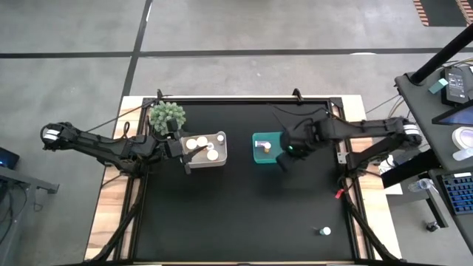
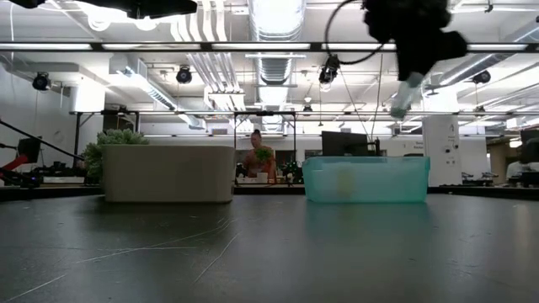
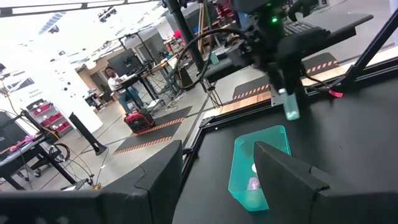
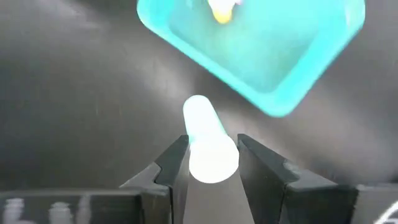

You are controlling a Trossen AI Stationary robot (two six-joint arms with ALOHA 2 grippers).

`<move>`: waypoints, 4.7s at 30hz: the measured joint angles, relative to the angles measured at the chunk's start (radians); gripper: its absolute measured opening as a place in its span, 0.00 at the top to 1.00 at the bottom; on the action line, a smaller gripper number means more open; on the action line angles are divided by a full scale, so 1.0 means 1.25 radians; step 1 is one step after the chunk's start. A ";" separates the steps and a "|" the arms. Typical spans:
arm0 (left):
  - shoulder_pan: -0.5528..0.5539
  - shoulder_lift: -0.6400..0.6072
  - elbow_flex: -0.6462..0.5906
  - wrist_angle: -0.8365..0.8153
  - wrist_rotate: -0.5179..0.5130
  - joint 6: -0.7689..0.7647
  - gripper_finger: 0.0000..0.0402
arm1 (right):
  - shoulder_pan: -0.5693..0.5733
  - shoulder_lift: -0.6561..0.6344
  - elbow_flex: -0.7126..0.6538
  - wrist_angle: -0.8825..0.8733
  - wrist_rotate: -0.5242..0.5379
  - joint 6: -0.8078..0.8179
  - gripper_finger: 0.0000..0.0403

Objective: Pick and place medicine bottles into bin by pill shape (circle, oval)
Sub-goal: Put the top small green tablet bottle into the green bin, then put the small green tablet bottle into the green bin

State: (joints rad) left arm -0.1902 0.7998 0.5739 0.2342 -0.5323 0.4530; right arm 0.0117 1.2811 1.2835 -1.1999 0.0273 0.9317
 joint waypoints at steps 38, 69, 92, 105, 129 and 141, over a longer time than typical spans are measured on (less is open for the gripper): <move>0.125 0.000 -0.007 0.083 -0.083 0.159 0.54 | -0.335 0.255 0.063 -0.054 0.042 -0.537 0.71; 0.341 0.039 -0.006 0.145 -0.039 0.230 0.54 | -0.329 0.328 0.034 0.043 0.038 -0.537 0.71; 0.341 0.041 -0.005 0.162 -0.039 0.142 0.54 | -0.319 0.257 0.077 -0.023 0.035 -0.544 0.42; 0.305 0.056 -0.004 0.163 -0.019 -0.020 0.54 | -0.197 0.001 -0.062 0.109 0.036 -0.529 0.44; 0.089 0.349 0.155 0.394 0.091 -0.249 0.54 | 0.005 -0.571 -0.597 0.837 0.041 -0.941 0.47; 0.013 0.623 0.457 0.274 0.089 -0.306 0.54 | 0.072 -0.697 -0.732 0.989 0.038 -0.926 0.55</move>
State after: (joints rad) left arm -0.1745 1.5790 1.1457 0.5773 -0.4214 0.0710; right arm 0.1012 0.4103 0.3684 0.0360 0.0753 -0.2253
